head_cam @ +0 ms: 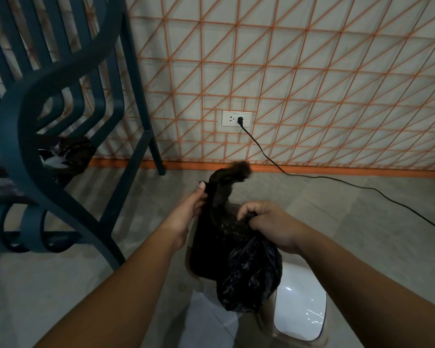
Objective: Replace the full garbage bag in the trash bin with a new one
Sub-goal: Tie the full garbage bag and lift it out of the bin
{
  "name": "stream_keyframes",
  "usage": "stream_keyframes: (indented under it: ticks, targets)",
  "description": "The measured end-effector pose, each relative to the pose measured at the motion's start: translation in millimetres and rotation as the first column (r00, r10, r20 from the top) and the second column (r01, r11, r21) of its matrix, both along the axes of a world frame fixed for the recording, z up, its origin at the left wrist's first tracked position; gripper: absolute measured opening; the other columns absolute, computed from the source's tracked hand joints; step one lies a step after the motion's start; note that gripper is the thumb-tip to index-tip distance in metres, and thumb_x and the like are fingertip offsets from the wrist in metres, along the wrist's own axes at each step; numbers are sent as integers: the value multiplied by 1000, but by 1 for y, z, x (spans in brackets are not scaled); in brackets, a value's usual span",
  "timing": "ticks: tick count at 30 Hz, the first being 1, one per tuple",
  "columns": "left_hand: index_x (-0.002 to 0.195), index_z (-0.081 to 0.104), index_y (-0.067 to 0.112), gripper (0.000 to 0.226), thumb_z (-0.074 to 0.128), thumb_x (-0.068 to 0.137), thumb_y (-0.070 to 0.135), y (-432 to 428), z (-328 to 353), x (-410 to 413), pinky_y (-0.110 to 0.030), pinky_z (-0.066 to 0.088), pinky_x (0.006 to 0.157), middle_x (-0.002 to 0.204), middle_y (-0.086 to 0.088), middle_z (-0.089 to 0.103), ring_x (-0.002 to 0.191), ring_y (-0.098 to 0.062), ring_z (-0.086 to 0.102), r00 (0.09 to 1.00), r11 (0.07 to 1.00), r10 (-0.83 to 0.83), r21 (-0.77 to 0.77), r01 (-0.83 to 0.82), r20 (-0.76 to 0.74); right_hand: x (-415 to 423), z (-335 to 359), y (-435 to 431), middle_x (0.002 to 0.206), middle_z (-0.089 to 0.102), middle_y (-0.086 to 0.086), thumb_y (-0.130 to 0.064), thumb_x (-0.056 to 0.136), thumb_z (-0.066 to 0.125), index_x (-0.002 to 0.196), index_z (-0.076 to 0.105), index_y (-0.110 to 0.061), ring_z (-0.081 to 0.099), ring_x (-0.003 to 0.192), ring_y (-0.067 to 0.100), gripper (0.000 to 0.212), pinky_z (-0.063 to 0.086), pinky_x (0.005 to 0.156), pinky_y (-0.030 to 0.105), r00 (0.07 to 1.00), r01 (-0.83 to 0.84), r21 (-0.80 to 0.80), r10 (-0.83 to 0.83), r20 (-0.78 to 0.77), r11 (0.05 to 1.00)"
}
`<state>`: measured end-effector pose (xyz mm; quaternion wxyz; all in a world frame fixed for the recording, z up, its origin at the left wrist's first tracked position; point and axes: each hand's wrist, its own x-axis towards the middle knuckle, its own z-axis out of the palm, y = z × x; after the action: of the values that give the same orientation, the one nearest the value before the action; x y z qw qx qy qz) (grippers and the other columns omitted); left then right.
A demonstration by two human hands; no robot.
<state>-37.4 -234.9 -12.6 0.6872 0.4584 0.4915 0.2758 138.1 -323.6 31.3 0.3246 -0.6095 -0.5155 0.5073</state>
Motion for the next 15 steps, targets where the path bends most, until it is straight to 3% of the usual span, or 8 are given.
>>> stream_keyframes:
  ticks: [4,6,7,8,9,11,13,15]
  targets:
    - [123,55,23,52,47,87,59,-1,2,4,-24,34,78,116,6,63,107,-12,59,997,998,11,55,-7,-81,-1,-3,0,71,57,-1,18,75,38,73,62,-17,51,65,9,43,42,57,16,999,34,0,-34,-13,999]
    - [136,39,30,57,48,87,58,-2,6,6,-20,51,68,112,-1,66,90,-6,68,998,996,65,63,-64,-22,-1,-4,-1,76,59,-2,15,76,40,79,64,-18,53,71,10,42,44,62,18,999,40,-16,-40,-15,999]
    - [139,33,37,58,47,87,59,-2,8,6,-21,41,83,117,-1,64,83,-3,68,997,993,72,90,-72,-1,-1,-5,-1,79,60,-2,13,76,40,82,65,-19,54,74,11,42,44,66,20,999,45,-22,-45,-11,999]
    - [137,33,45,57,47,85,63,-1,9,6,-20,38,53,121,1,62,83,-3,68,999,991,45,128,-44,-7,-1,-6,-1,81,61,-2,12,76,40,85,66,-20,55,77,12,42,45,69,22,998,58,-27,-58,-12,998]
    - [128,38,55,51,47,80,70,-2,12,6,-27,52,64,120,10,61,89,-6,66,999,986,-4,165,11,-42,-2,-6,-1,83,62,-1,10,76,39,86,67,-20,56,80,14,42,45,72,24,997,74,-34,-75,-23,997]
    - [93,56,60,29,50,70,78,-5,16,8,-28,47,69,100,24,64,91,-5,62,978,969,-133,185,162,-158,-5,-6,-1,85,65,2,5,76,41,86,68,-20,60,84,17,38,47,76,28,992,94,-65,-99,-84,994]
    - [74,63,36,31,61,72,66,-5,9,11,-26,45,65,72,18,66,74,-7,62,952,953,-168,203,223,-255,-6,-6,0,88,69,1,-8,74,48,87,71,-19,64,90,19,29,48,83,30,983,78,-83,-90,-159,994]
    - [75,64,24,22,71,77,45,-4,-2,13,-31,49,73,75,4,69,78,-16,64,941,947,-110,254,197,-319,-5,-7,0,97,70,0,-25,72,52,89,71,-23,64,99,18,26,48,92,33,984,68,-77,-80,-157,995]
